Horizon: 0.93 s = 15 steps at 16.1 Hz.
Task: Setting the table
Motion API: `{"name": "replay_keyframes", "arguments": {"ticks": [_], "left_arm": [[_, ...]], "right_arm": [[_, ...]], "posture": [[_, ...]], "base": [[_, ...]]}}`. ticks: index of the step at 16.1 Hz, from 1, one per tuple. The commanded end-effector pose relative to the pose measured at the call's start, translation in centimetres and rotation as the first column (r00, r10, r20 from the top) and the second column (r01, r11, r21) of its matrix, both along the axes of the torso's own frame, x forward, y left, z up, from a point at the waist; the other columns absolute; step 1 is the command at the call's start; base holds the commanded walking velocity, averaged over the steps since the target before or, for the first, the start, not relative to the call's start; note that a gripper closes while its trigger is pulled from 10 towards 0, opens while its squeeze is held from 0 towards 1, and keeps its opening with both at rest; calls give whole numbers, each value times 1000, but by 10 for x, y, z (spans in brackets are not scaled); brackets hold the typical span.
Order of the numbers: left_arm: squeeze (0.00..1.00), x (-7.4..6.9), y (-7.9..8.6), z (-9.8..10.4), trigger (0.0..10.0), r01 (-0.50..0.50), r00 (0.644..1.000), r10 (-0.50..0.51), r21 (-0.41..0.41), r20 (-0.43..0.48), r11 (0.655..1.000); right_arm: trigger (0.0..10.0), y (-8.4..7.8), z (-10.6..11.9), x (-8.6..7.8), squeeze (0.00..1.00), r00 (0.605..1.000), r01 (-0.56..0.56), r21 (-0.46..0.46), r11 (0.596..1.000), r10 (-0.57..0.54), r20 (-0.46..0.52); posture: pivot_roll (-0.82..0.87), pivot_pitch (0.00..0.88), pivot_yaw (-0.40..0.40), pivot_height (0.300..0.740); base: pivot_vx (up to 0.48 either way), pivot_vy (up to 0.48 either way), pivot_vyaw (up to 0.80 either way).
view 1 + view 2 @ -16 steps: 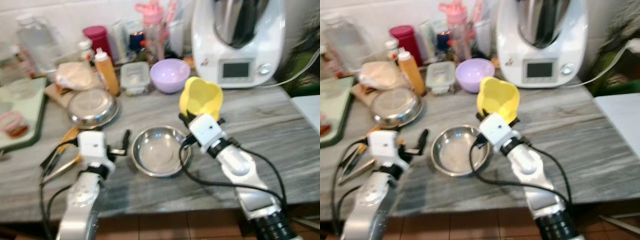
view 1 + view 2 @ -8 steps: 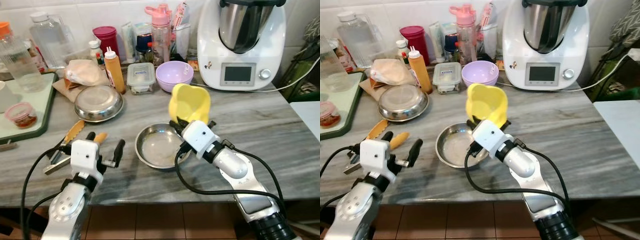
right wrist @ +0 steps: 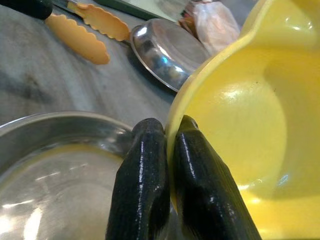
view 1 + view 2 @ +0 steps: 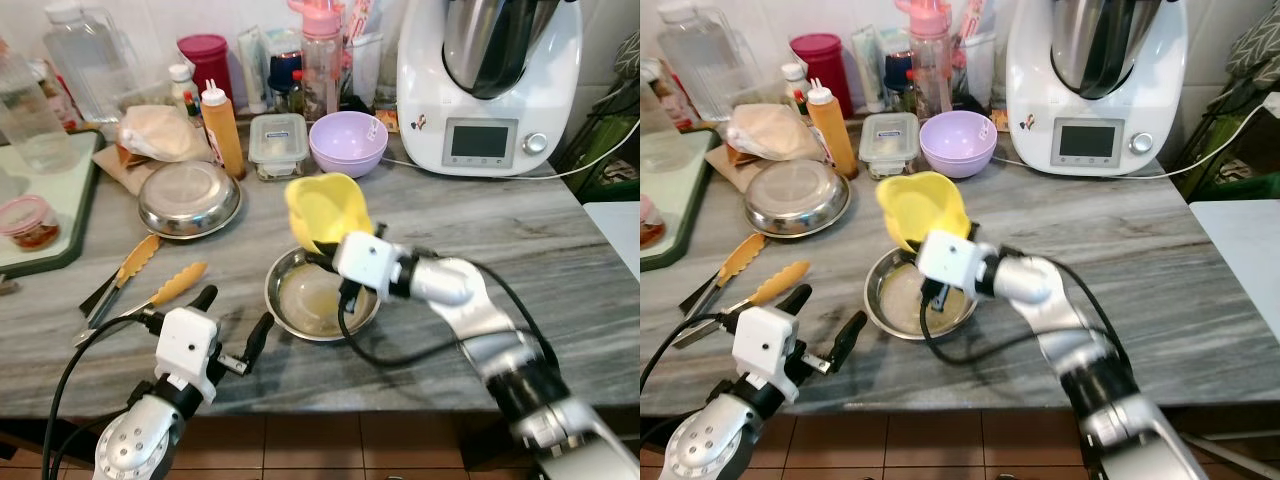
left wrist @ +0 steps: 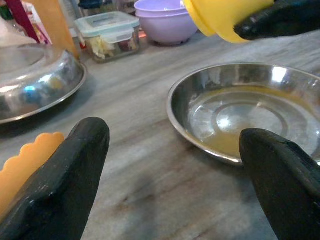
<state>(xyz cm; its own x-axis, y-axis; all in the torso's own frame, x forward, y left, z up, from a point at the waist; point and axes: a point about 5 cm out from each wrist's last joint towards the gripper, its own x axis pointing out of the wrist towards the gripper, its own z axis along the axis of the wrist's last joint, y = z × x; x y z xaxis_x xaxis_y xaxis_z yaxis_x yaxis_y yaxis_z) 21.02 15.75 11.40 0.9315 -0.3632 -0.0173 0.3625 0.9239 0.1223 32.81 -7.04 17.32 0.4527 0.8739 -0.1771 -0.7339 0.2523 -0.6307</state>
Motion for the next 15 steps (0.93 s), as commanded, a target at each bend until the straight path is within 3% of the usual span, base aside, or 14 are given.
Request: {"name": "replay_keyframes", "arguments": {"ticks": [1, 7, 15], "left_arm": [[0, -2, 2, 4, 10000, -10, 1000, 10, 12, 15, 1000], [0, -11, -1, 5, 10000, -48, 999, 48, -12, 11, 999], [0, -9, -2, 10, 10000, -45, 999, 46, -21, 19, 999]], "right_arm": [[10000, 13, 1, 0, 0, 996, -86, -38, 996, 87, 3], [10000, 33, 4, 11, 0, 972, -225, -140, 964, 233, 45], [10000, 42, -9, 13, 0, 947, -322, -188, 928, 316, -64]], "posture": [[-48, 124, 24, 740], [2, 138, 1, 740], [8, 132, 9, 740]], "base": [[0, 0, 0], [0, 0, 0], [0, 0, 0]]}}
